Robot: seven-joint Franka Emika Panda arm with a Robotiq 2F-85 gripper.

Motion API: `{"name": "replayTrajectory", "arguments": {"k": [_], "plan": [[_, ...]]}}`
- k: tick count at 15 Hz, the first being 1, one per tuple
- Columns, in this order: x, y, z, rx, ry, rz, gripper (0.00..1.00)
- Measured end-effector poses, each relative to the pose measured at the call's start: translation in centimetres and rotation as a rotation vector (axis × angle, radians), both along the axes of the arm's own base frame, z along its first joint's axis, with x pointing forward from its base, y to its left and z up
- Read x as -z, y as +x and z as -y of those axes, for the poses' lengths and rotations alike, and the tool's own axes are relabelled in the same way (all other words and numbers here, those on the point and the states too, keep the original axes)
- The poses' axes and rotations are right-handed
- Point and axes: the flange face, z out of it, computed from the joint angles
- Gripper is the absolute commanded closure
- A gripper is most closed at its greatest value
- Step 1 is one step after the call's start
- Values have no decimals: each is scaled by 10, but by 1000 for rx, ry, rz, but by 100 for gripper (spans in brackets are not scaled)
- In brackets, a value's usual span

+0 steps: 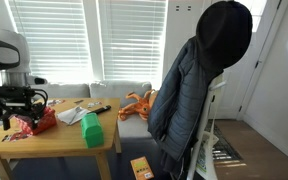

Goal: Put the remote control in the middle of the table

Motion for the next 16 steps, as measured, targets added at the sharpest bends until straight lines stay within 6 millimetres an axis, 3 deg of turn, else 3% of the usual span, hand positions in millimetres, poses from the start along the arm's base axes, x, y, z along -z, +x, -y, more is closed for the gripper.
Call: {"name": "replayTrajectory", "arguments": {"k": [11, 16], "plan": [[-1, 3, 3, 6, -1, 20, 0], [-18, 19, 45, 80, -22, 105, 0]]}}
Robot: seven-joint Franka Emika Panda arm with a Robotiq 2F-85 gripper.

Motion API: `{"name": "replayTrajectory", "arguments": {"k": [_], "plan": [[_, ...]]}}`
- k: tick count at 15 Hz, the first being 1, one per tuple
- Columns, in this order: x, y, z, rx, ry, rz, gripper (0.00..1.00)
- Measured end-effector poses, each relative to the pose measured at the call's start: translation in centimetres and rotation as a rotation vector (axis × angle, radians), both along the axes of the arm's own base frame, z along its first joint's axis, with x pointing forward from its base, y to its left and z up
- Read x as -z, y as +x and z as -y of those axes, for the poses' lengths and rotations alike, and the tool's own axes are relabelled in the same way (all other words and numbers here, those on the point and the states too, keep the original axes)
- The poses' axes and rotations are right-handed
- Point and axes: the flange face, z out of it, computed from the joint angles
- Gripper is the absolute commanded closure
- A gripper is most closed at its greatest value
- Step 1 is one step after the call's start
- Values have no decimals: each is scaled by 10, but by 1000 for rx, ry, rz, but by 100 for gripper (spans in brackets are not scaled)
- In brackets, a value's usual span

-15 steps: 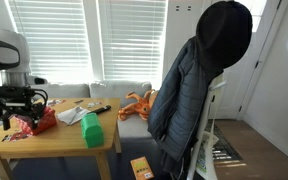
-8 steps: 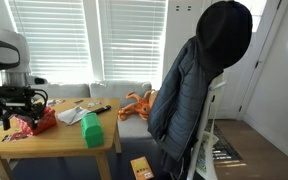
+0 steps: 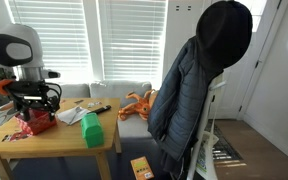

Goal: Put the remote control in the middle of the table

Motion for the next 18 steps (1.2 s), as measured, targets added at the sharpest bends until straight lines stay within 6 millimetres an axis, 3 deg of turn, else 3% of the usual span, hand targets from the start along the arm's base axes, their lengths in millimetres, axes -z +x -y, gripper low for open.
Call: {"name": "replayTrajectory", "arguments": {"k": [4, 7, 11, 18], "plan": [[-18, 23, 52, 104, -2, 73, 0], [-25, 50, 75, 220, -19, 121, 0], [-15, 95, 83, 402, -67, 139, 0], [21, 176, 91, 655, -94, 249, 0]]}}
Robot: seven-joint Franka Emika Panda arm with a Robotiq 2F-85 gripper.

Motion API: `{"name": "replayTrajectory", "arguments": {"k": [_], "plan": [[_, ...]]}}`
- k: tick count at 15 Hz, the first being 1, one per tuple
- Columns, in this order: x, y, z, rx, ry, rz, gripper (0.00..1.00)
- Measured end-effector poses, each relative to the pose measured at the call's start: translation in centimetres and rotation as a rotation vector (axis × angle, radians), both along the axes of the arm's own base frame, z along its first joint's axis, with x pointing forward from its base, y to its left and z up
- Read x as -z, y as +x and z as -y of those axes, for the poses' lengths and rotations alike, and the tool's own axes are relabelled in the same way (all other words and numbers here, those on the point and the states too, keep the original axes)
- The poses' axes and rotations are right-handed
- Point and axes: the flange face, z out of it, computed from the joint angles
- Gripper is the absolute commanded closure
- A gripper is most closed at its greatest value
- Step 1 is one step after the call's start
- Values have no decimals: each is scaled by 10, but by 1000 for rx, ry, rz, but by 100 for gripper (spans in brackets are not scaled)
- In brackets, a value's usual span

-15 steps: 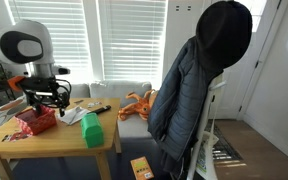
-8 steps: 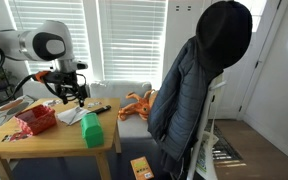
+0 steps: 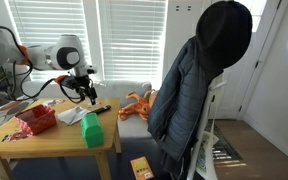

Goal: Put the remote control in the middle of the table

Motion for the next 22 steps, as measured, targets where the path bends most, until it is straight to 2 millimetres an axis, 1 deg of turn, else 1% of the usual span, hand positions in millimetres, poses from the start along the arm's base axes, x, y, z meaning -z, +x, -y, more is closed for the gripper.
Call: {"name": "replayTrajectory", "arguments": {"k": [3, 7, 11, 16, 18, 19, 20, 21, 22], "plan": [[21, 25, -4, 27, -19, 34, 0], [46, 44, -10, 19, -25, 43, 0], [64, 49, -5, 28, -15, 23, 0], [78, 52, -1, 47, 29, 22, 0], [83, 53, 1, 50, 30, 26, 5], [85, 54, 2, 51, 29, 28, 12], [87, 55, 3, 52, 29, 27, 31], [90, 55, 3, 52, 28, 24, 37], [92, 55, 3, 52, 29, 20, 46]]}}
